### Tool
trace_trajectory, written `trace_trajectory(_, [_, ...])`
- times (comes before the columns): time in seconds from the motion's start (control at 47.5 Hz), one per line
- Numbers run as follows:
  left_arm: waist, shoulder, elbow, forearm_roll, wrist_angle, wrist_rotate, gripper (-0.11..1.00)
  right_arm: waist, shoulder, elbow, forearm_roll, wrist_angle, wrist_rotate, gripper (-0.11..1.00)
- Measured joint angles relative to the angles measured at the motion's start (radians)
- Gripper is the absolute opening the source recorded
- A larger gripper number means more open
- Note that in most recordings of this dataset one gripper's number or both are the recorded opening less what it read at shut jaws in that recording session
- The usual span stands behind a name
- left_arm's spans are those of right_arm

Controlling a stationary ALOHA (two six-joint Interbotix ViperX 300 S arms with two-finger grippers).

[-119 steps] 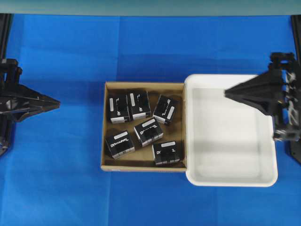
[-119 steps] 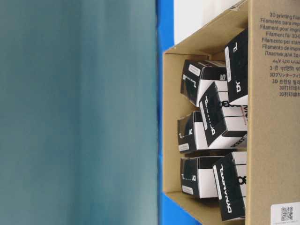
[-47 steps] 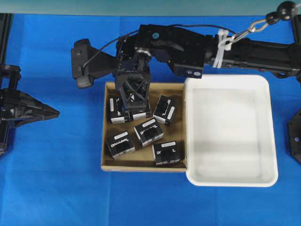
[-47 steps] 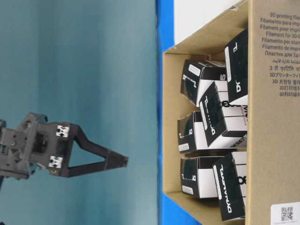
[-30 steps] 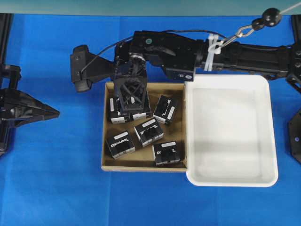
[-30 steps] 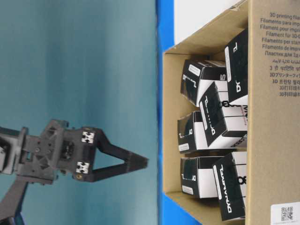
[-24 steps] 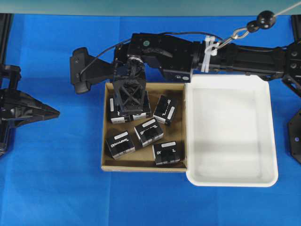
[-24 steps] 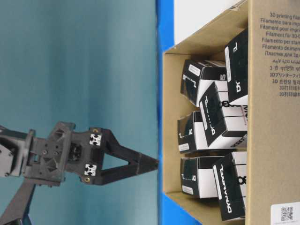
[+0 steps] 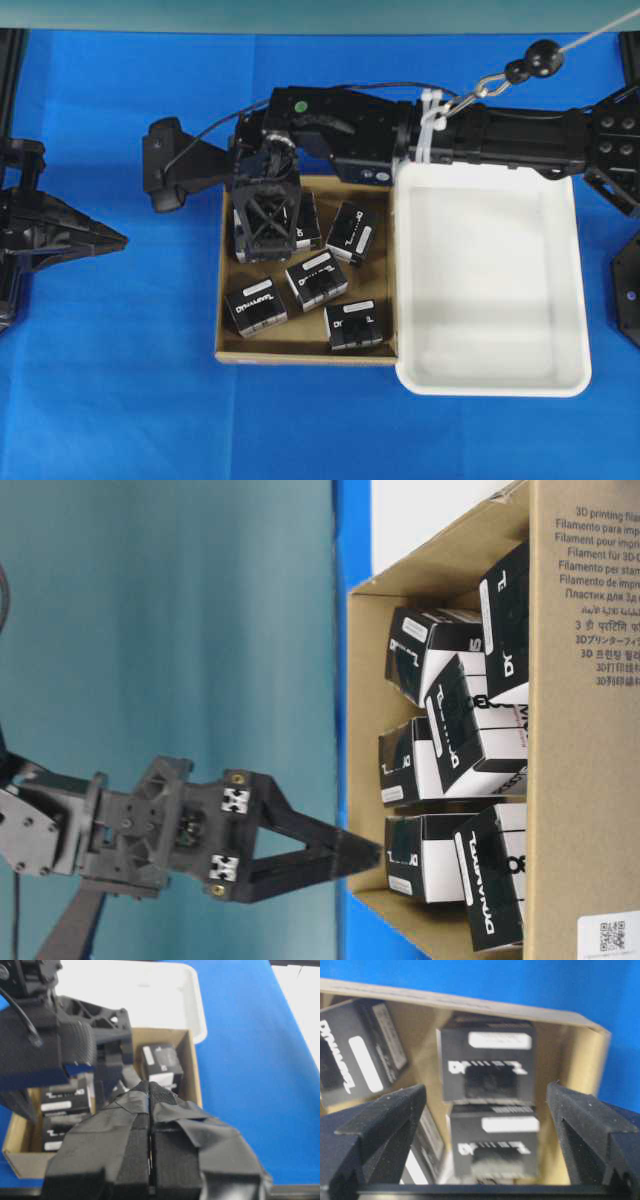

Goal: Pick a box that is randomly placed inside the cardboard box.
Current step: 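Lower the right gripper onto a DYNAMIXEL box and close on it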

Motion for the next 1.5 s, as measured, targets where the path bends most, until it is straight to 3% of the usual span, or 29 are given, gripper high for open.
trace_trajectory(0.484, [-0.003, 0.000, 0.000, 0.000, 0.000, -0.002, -0.06, 0.002, 0.041, 0.000, 0.006, -0.043, 0.003, 1.00])
trace_trajectory(0.948, [-0.005, 0.000, -0.002, 0.000, 0.000, -0.002, -0.06, -0.002, 0.041, 0.000, -0.031, -0.048, 0.003, 1.00])
trace_trajectory(1.495, [-0.014, 0.000, 0.000, 0.000, 0.000, -0.003, -0.06, 0.017, 0.078, 0.011, -0.032, -0.066, 0.006, 1.00])
